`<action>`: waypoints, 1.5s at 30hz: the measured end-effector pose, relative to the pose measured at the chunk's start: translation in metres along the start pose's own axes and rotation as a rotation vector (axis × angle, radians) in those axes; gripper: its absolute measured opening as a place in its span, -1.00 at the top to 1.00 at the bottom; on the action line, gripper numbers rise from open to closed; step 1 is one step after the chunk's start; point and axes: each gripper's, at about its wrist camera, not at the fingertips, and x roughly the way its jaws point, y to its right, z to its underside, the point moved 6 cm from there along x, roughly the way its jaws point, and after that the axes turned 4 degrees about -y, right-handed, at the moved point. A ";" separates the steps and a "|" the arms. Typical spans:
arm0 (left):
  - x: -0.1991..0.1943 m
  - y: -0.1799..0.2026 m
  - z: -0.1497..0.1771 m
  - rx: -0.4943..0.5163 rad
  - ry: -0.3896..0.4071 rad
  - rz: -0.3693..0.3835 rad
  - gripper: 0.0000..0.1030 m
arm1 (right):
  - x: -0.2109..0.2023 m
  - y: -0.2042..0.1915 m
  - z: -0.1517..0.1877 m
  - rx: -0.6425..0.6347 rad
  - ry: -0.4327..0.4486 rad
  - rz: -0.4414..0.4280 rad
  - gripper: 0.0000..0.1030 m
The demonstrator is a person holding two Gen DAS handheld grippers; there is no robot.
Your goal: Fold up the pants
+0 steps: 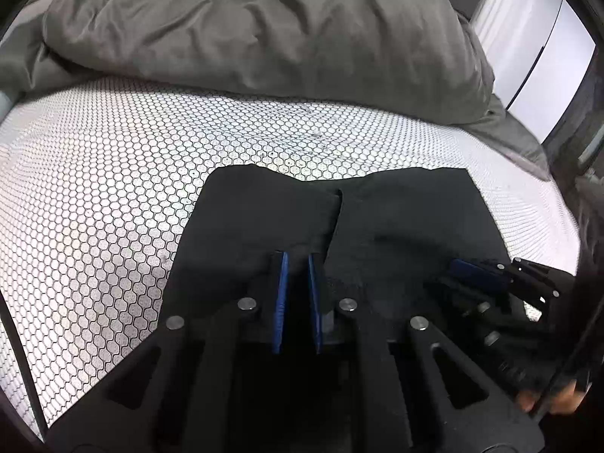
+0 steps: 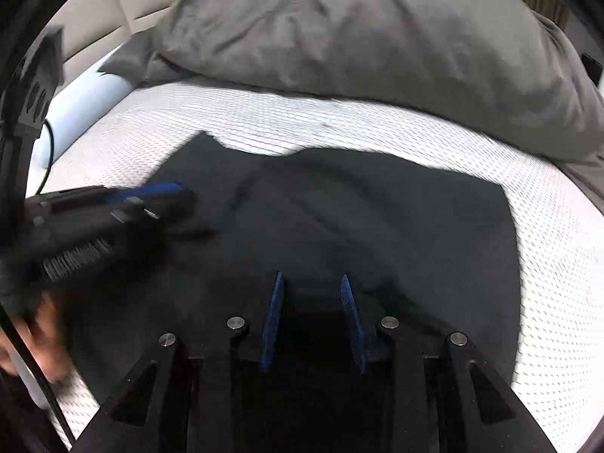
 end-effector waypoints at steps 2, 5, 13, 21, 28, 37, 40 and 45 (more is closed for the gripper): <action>0.001 -0.001 0.001 0.010 0.004 0.002 0.80 | -0.011 0.014 0.003 0.023 0.011 -0.061 0.49; -0.003 -0.002 0.007 0.000 0.016 -0.020 0.80 | -0.035 0.019 0.003 -0.018 0.052 -0.035 0.48; -0.016 0.005 0.018 -0.012 0.028 -0.062 0.80 | -0.016 0.036 -0.024 0.009 0.089 0.120 0.15; -0.028 -0.008 0.032 -0.006 0.016 -0.064 0.77 | -0.011 0.099 -0.008 0.140 0.071 0.258 0.32; -0.064 -0.001 0.052 0.031 0.069 -0.062 0.77 | -0.023 0.076 0.031 0.044 0.042 0.240 0.32; -0.082 -0.003 0.116 0.192 0.062 -0.199 0.64 | -0.073 0.042 0.120 -0.041 0.040 0.237 0.32; -0.095 -0.005 0.127 0.189 0.080 -0.207 0.54 | -0.075 0.042 0.136 -0.044 0.066 0.258 0.31; -0.130 -0.005 0.129 0.148 0.169 -0.221 -0.27 | -0.104 0.037 0.143 0.035 0.167 0.210 0.07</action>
